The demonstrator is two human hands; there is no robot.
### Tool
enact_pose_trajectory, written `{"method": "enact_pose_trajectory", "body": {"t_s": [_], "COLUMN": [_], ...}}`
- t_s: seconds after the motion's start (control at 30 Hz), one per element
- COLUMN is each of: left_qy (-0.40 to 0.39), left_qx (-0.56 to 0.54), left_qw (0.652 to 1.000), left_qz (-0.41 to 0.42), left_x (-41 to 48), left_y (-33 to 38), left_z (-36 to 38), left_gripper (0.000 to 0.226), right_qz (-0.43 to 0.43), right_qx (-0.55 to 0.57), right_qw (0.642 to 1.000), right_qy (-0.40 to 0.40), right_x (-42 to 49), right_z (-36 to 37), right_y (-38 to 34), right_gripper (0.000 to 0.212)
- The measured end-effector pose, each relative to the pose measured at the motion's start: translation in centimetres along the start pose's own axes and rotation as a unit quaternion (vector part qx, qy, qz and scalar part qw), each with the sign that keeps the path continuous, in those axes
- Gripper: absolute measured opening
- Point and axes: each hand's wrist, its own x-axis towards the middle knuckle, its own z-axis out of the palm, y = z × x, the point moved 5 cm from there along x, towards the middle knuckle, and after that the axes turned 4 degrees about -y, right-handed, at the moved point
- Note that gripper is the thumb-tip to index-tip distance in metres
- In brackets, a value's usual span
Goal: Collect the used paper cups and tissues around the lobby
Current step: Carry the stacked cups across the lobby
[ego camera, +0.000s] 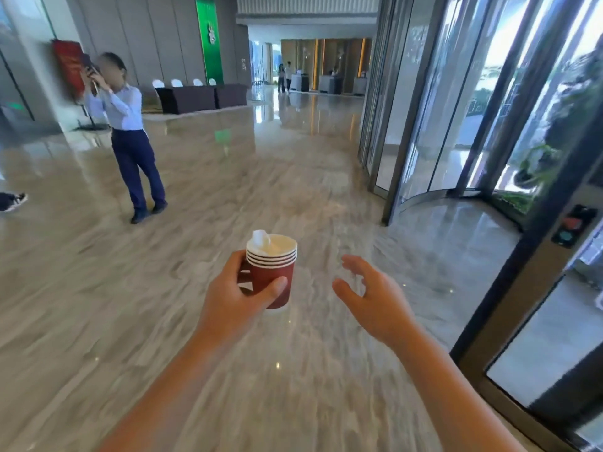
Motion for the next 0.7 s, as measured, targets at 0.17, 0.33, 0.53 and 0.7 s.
{"method": "enact_pose_trajectory", "body": {"t_s": [0.17,0.33,0.53,0.7], "left_qy": [-0.011,-0.045,-0.086,-0.097], "left_qx": [-0.028,-0.031,-0.059,-0.051], "left_qw": [1.000,0.998,0.994,0.994], "left_qz": [0.006,0.016,0.023,0.011], "left_x": [17.6,36.0,55.7,72.3], "left_y": [-6.8,-9.3,-12.1,-18.7], "left_z": [4.0,9.4,18.1,24.8], "left_gripper": [0.057,0.062,0.055,0.058], "right_qz": [0.017,0.035,0.060,0.066], "right_qx": [0.006,0.014,0.035,0.033], "right_qw": [1.000,0.999,0.994,0.995], "right_qy": [0.003,0.035,0.082,0.065], "right_x": [17.9,34.8,53.1,71.1], "right_z": [2.7,1.0,-1.3,0.9], "right_y": [4.6,7.6,14.4,22.2], "right_gripper": [0.057,0.053,0.048,0.049]}}
